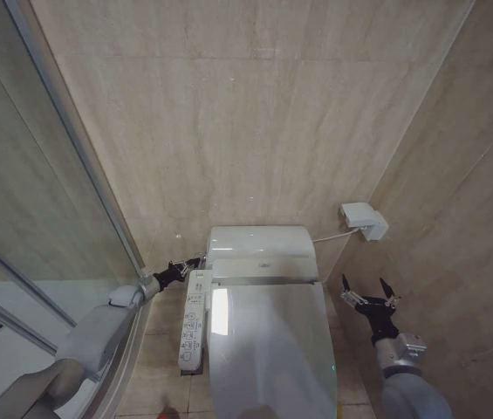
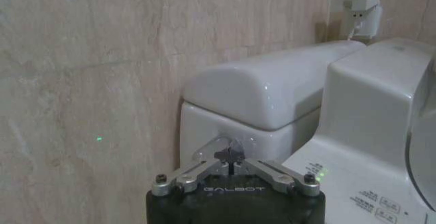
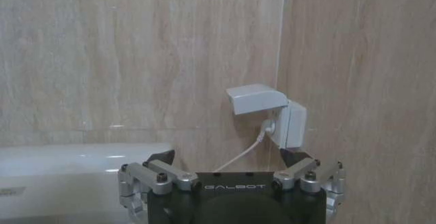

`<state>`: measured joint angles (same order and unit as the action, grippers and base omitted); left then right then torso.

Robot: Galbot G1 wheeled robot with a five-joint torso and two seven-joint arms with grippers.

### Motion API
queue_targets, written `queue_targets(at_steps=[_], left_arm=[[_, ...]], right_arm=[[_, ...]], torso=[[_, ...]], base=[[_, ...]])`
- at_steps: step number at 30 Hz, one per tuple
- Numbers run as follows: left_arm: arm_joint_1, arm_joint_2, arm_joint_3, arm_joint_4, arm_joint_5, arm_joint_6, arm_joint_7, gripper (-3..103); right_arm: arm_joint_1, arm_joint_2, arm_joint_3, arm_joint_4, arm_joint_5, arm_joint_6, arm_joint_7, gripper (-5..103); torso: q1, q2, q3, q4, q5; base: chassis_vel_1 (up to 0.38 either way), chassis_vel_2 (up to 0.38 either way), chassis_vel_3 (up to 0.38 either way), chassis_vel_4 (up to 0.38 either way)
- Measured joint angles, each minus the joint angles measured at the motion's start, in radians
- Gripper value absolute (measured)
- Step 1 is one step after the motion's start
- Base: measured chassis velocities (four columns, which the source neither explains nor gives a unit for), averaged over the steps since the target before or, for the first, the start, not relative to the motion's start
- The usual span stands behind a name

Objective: Open the toilet lid, clean the toilet bowl with a toilet brush, close the toilet lid, and flush.

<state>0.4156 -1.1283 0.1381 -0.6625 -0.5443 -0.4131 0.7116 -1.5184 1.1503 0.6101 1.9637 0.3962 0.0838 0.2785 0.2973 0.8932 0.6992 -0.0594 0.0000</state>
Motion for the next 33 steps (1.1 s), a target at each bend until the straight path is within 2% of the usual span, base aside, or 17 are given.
queue_targets(at_steps=[9, 16, 33], left_arm=[[-0.005, 0.001, 0.0, 0.015, 0.004, -0.002, 0.02, 0], [-0.005, -0.001, -0.003, 0.035, 0.005, -0.001, 0.084, 0], [-0.017, -0.01, -0.03, 0.095, 0.046, 0.031, 0.089, 0]], right_arm=[[0.0, 0.0, 0.0, 0.0, 0.0, 0.0, 0.0, 100], [0.0, 0.0, 0.0, 0.0, 0.0, 0.0, 0.0, 100], [0.0, 0.0, 0.0, 0.0, 0.0, 0.0, 0.0, 100]], torso=[[0.0, 0.0, 0.0, 0.0, 0.0001], [0.0, 0.0, 0.0, 0.0001, 0.0001], [0.0, 0.0, 0.0, 0.0001, 0.0]], base=[[0.0, 0.0, 0.0, 0.0], [0.0, 0.0, 0.0, 0.0], [0.0, 0.0, 0.0, 0.0]])
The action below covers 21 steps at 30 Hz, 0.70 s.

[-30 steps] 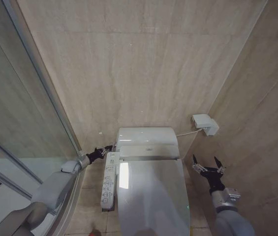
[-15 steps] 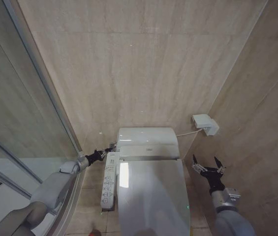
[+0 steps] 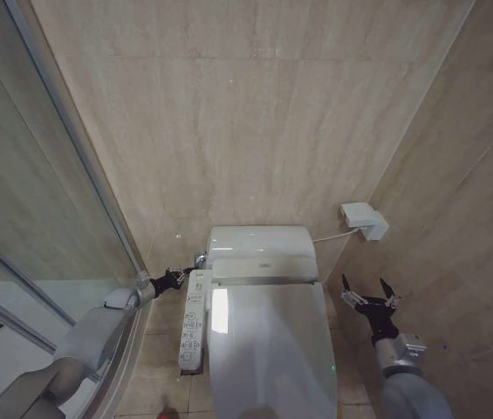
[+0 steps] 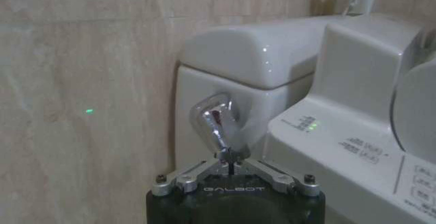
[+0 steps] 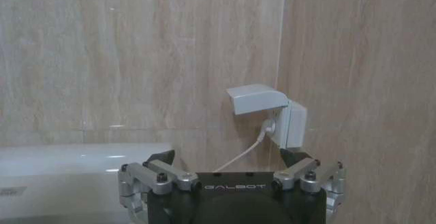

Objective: Open the toilet lid, clean the toilet bowl with a toilet brush, close the toilet lid, and flush.

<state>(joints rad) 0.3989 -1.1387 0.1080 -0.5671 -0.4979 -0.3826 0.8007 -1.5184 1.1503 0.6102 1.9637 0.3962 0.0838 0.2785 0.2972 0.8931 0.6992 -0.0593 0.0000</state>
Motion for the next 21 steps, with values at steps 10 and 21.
queue_targets(at_steps=[10, 21], left_arm=[[-0.003, -0.002, -0.007, -0.007, -0.004, -0.009, -0.021, 0], [-0.002, -0.017, -0.014, 0.004, -0.004, -0.018, -0.029, 0]], right_arm=[[0.0, 0.0, 0.0, 0.0, 0.0, 0.0, 0.0, 100], [0.0, 0.0, 0.0, 0.0, 0.0, 0.0, 0.0, 100]], torso=[[0.0, 0.0, 0.0, -0.0001, 0.0001], [0.0, 0.0, 0.0, -0.0003, 0.0002]], base=[[0.0, 0.0, 0.0, 0.0], [0.0, 0.0, 0.0, 0.0]])
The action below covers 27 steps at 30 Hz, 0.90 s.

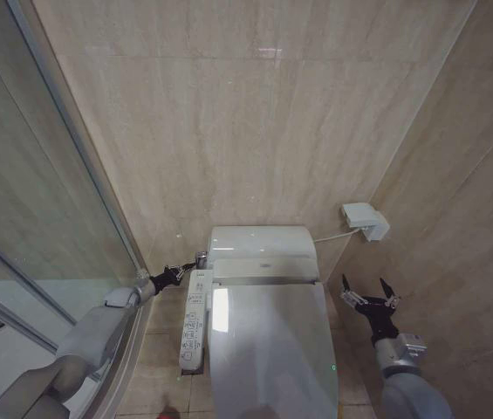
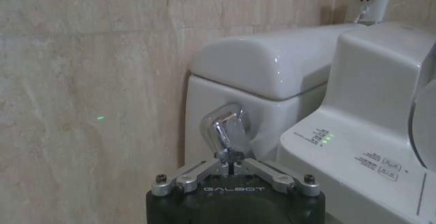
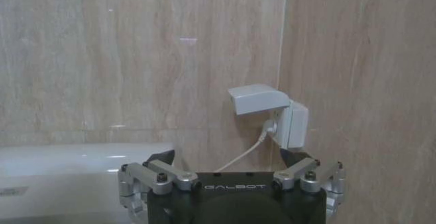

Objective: Open the toilet lid, clean the toilet bowl with a toilet brush, close the toilet lid, and flush.

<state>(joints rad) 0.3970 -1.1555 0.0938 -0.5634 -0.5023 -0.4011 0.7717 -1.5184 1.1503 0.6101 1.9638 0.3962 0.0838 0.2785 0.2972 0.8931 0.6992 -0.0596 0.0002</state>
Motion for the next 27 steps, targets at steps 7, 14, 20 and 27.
queue_targets(at_steps=[7, 14, 20, 27], left_arm=[[0.04, 0.001, -0.022, -0.028, 0.012, 0.0, -0.015, 0], [0.104, 0.022, -0.064, -0.117, 0.012, -0.009, -0.103, 0], [0.163, 0.048, -0.113, -0.16, 0.01, -0.032, -0.187, 0], [0.197, 0.07, -0.176, -0.208, 0.018, -0.062, -0.26, 0]], right_arm=[[0.0, 0.0, 0.0, 0.0, 0.0, 0.0, 0.0, 100], [0.0, 0.0, 0.0, 0.0, 0.0, 0.0, 0.0, 100], [0.0, 0.0, 0.0, 0.0, 0.0, 0.0, 0.0, 100], [0.0, 0.0, 0.0, 0.0, 0.0, 0.0, 0.0, 100]], torso=[[0.0, 0.0, 0.0, -0.0004, -0.0004], [0.0, 0.0, 0.0, 0.0001, -0.0002], [0.0, 0.0, 0.0, 0.0001, -0.0002], [0.0, 0.0, 0.0, 0.0003, -0.0002]], base=[[0.0, 0.0, 0.0, 0.0], [0.0, 0.0, 0.0, 0.0], [0.0, 0.0, 0.0, 0.0], [0.0, 0.0, 0.0, 0.0]])
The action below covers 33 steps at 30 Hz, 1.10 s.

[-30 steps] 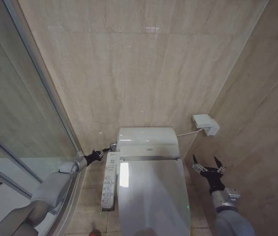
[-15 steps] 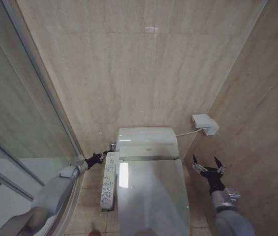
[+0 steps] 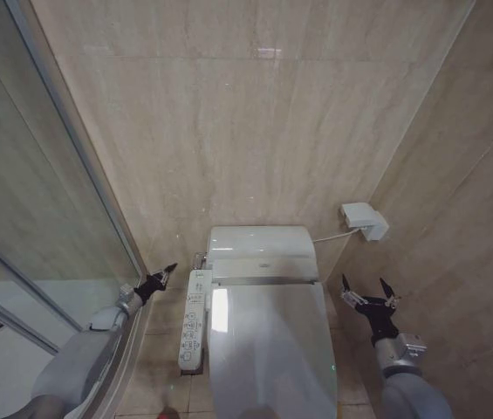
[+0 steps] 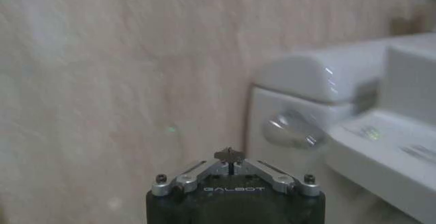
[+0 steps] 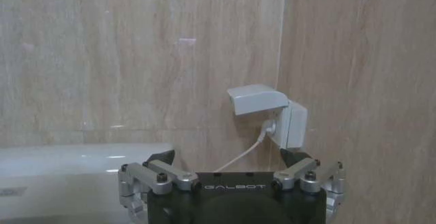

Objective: Open the toilet lid, clean the toilet bowl with a toilet brush, close the toilet lid, and flush.

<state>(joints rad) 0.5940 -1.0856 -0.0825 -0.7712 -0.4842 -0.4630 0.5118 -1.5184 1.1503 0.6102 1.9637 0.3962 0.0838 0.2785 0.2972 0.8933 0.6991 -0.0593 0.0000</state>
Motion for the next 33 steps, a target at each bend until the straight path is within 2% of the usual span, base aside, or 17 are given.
queue_targets(at_steps=[2, 4, 5, 8, 9, 10, 13, 14, 18, 19, 20, 22, 24, 27, 28, 33], left_arm=[[0.011, 0.003, -0.019, -0.044, -0.016, 0.008, -0.062, 0], [0.023, 0.004, -0.037, -0.097, -0.032, 0.032, -0.159, 0], [0.023, 0.004, -0.037, -0.097, -0.032, 0.032, -0.159, 0], [0.044, 0.002, -0.055, -0.189, -0.06, 0.089, -0.334, 0], [0.05, 0.001, -0.059, -0.217, -0.066, 0.106, -0.371, 0], [0.05, 0.001, -0.059, -0.217, -0.066, 0.106, -0.371, 0], [0.09, -0.001, -0.071, -0.343, -0.072, 0.168, -0.481, 0], [0.09, -0.001, -0.071, -0.343, -0.072, 0.168, -0.481, 0], [0.168, 0.0, -0.073, -0.517, -0.071, 0.283, -0.635, 0], [0.168, 0.0, -0.073, -0.517, -0.071, 0.283, -0.635, 0], [0.184, 0.0, -0.075, -0.543, -0.07, 0.299, -0.655, 5], [0.219, 0.0, -0.088, -0.598, -0.069, 0.324, -0.697, 5], [0.241, 0.002, -0.098, -0.625, -0.068, 0.334, -0.701, 5], [0.271, 0.014, -0.115, -0.655, -0.068, 0.332, -0.665, 5], [0.286, 0.023, -0.127, -0.667, -0.064, 0.323, -0.642, 32], [0.354, 0.063, -0.183, -0.728, -0.062, 0.296, -0.573, 32]], right_arm=[[0.0, 0.0, 0.0, 0.0, 0.0, 0.0, 0.0, 100], [0.0, 0.0, 0.0, 0.0, 0.0, 0.0, 0.0, 100], [0.0, 0.0, 0.0, 0.0, 0.0, 0.0, 0.0, 100], [0.0, 0.0, 0.0, 0.0, 0.0, 0.0, 0.0, 100], [0.0, 0.0, 0.0, 0.0, 0.0, 0.0, 0.0, 100], [0.0, 0.0, 0.0, 0.0, 0.0, 0.0, 0.0, 100], [0.0, 0.0, 0.0, 0.0, 0.0, 0.0, 0.0, 100], [0.0, 0.0, 0.0, 0.0, 0.0, 0.0, 0.0, 100], [0.0, 0.0, 0.0, 0.0, 0.0, 0.0, 0.0, 100], [0.0, 0.0, 0.0, 0.0, 0.0, 0.0, 0.0, 100], [0.0, 0.0, 0.0, 0.0, 0.0, 0.0, 0.0, 100], [0.0, 0.0, 0.0, 0.0, 0.0, 0.0, 0.0, 100], [0.0, 0.0, 0.0, 0.0, 0.0, 0.0, 0.0, 100], [0.0, 0.0, 0.0, 0.0, 0.0, 0.0, 0.0, 100], [0.0, 0.0, 0.0, 0.0, 0.0, 0.0, 0.0, 100], [0.0, 0.0, 0.0, 0.0, 0.0, 0.0, 0.0, 100]], torso=[[0.0, 0.0, 0.0, -0.0003, -0.0002], [0.0, 0.0, 0.0, -0.0003, 0.0001], [0.0, 0.0, 0.0, -0.0003, 0.0001], [0.0, 0.0, 0.0, -0.0001, 0.0], [0.0, 0.0, 0.0, 0.0, 0.0001], [0.0, 0.0, 0.0, 0.0, 0.0001], [0.0, 0.0, 0.0, -0.0003, 0.0001], [0.0, 0.0, 0.0, -0.0003, 0.0001], [0.0, 0.0, 0.0, -0.0003, 0.0002], [0.0, 0.0, 0.0, -0.0003, 0.0002], [0.0, 0.0, 0.0, 0.0, 0.0], [0.0, 0.0, 0.0, -0.0001, 0.0002], [0.0, 0.0, 0.0, -0.0002, 0.0001], [0.0, 0.0, 0.0, -0.0001, -0.0001], [0.0, 0.0, 0.0, -0.0003, 0.0002], [0.0, 0.0, 0.0, -0.0002, 0.0001]], base=[[0.0, 0.0, 0.0, 0.0], [0.0, 0.0, 0.0, 0.0], [0.0, 0.0, 0.0, 0.0], [0.0, 0.0, 0.0, 0.0], [0.0, 0.0, 0.0, 0.0], [0.0, 0.0, 0.0, 0.0], [0.0, 0.0, 0.0, 0.0], [0.0, 0.0, 0.0, 0.0], [0.0, 0.0, 0.0, 0.0], [0.0, 0.0, 0.0, 0.0], [0.0, 0.0, 0.0, 0.0], [0.0, 0.0, 0.0, 0.0], [0.0, 0.0, 0.0, 0.0], [0.0, 0.0, 0.0, 0.0], [0.0, 0.0, 0.0, 0.0], [0.0, 0.0, 0.0, 0.0]])
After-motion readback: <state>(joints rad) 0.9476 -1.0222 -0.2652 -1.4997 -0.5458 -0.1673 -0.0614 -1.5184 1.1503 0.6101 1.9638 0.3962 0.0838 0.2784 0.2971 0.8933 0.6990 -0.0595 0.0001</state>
